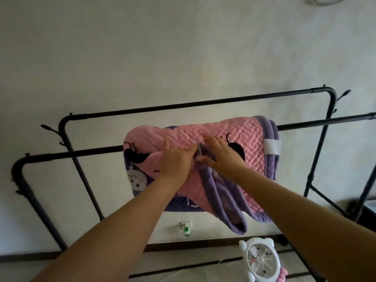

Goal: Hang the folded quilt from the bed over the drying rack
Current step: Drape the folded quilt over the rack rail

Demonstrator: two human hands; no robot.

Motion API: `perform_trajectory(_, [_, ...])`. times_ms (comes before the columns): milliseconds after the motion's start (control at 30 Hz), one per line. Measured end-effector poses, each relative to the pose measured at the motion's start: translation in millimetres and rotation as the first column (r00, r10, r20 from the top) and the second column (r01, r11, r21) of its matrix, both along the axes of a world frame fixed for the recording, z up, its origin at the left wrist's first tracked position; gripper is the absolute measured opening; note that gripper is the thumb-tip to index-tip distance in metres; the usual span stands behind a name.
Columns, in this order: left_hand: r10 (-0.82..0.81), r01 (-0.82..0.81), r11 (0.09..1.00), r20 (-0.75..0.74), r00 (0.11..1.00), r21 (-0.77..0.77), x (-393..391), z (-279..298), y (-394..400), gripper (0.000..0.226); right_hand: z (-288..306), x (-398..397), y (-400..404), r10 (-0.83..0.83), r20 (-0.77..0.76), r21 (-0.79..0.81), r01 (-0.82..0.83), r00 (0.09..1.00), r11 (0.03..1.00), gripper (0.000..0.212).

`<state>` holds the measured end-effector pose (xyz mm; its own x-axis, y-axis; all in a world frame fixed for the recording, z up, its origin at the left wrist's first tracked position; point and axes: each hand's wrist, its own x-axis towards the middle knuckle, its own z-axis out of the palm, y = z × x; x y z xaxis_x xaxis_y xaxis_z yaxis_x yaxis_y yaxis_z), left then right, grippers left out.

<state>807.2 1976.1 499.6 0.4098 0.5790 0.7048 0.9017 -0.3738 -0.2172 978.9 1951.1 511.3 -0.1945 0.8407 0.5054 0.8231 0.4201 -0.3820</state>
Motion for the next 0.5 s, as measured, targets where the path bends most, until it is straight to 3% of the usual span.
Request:
perform_trajectory(67, [0.041, -0.036, 0.997, 0.076, 0.996, -0.070, 1.6, 11.5, -2.8, 0.038, -17.1, -8.9, -17.3, -0.037, 0.091, -0.174, 0.053, 0.995, 0.983, 0.104])
perform_trajectory(133, [0.116, -0.106, 0.990, 0.116, 0.986, -0.088, 1.3, 19.2, -3.0, 0.037, -30.2, -16.0, -24.4, -0.133, 0.125, -0.246, 0.160, 0.983, 0.956, 0.110])
perform_trajectory(167, [0.131, -0.123, 0.990, 0.121, 0.984, -0.066, 0.9, 19.3, -2.6, 0.036, -34.6, -19.2, -24.9, -0.195, 0.128, -0.243, 0.221, 0.973, 0.944, 0.104])
perform_trajectory(300, [0.128, -0.129, 0.992, 0.161, 0.979, -0.002, -1.1, 20.3, -5.6, 0.030, -20.0, -28.4, -24.5, -0.369, 0.219, -0.205, 0.413, 0.903, 0.888, 0.047])
perform_trajectory(367, [0.107, -0.120, 0.989, 0.131, 0.986, 0.092, -3.9, 21.5, -7.6, 0.046, -6.4, -26.5, -21.1, -0.376, 0.247, -0.227, 0.430, 0.893, 0.874, 0.040])
perform_trajectory(433, [0.025, -0.024, 0.985, -0.005, 1.000, 0.169, -9.3, 18.6, -14.1, 0.056, 5.5, -23.4, -19.4, -0.362, 0.249, -0.268, 0.423, 0.898, 0.865, 0.035])
perform_trajectory(500, [-0.010, 0.014, 0.999, -0.140, 0.990, 0.032, -11.3, 12.8, -22.8, 0.062, 15.3, -21.8, -18.1, -0.360, 0.223, -0.292, 0.415, 0.906, 0.862, 0.031])
